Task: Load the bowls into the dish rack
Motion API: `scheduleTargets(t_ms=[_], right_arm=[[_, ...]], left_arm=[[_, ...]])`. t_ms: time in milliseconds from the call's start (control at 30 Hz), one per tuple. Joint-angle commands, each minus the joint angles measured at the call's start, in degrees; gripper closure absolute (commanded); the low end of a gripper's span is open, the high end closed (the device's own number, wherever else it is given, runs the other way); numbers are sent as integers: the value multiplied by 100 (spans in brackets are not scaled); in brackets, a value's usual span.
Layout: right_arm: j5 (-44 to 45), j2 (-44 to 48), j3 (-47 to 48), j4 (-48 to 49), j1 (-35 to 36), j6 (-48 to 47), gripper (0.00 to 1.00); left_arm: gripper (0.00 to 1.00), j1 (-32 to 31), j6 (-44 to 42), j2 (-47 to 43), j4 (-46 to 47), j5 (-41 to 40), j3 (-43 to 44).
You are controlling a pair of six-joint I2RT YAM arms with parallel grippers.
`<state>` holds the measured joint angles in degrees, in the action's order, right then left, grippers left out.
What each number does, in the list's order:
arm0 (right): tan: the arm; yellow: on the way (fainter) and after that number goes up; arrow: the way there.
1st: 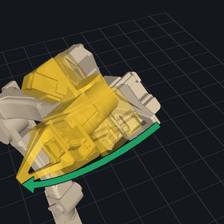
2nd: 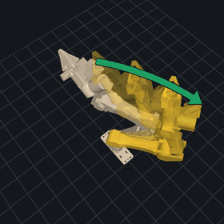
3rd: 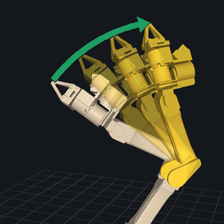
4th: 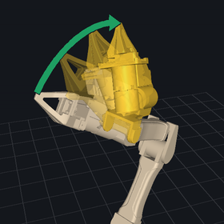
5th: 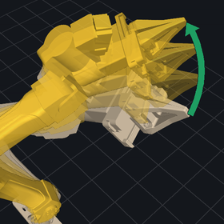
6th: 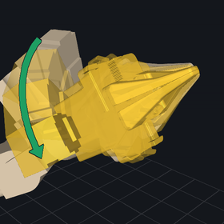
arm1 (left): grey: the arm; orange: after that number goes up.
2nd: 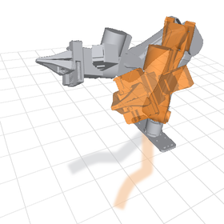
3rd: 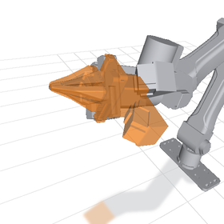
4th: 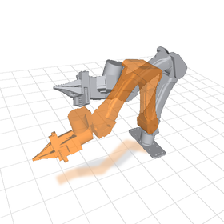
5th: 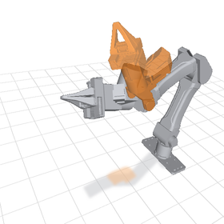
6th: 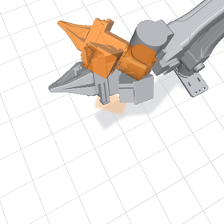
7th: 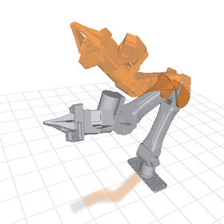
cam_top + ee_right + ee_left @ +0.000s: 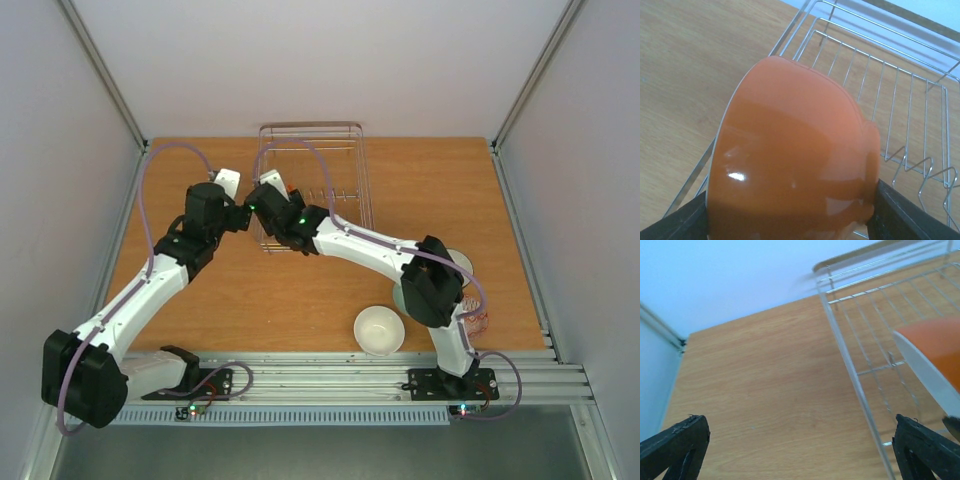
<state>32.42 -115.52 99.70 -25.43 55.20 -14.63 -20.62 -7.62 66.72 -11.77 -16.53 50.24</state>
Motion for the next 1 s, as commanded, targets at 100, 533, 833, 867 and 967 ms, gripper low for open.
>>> scheduleTargets(t_ms=[100,533,833,867,967], right_arm=[[455,-490,531,133,72,-320,99],[929,-1416,1316,66,69,-712,99],[1699,-1952,1786,62,167,-970,99],[1775,-1994,1806,98,193,-1031,99],[2048,-2240,2156,64,245,-1183,99]], left_arm=[[1,126,-274,-138,1061,-1571,-59],[1,289,-531,-233,1100,-1684,-23],[1,295,-539,-212,1098,-1581,-65],[1,294,-539,-205,1098,-1573,-67],[1,291,-536,-202,1107,-1570,-76]])
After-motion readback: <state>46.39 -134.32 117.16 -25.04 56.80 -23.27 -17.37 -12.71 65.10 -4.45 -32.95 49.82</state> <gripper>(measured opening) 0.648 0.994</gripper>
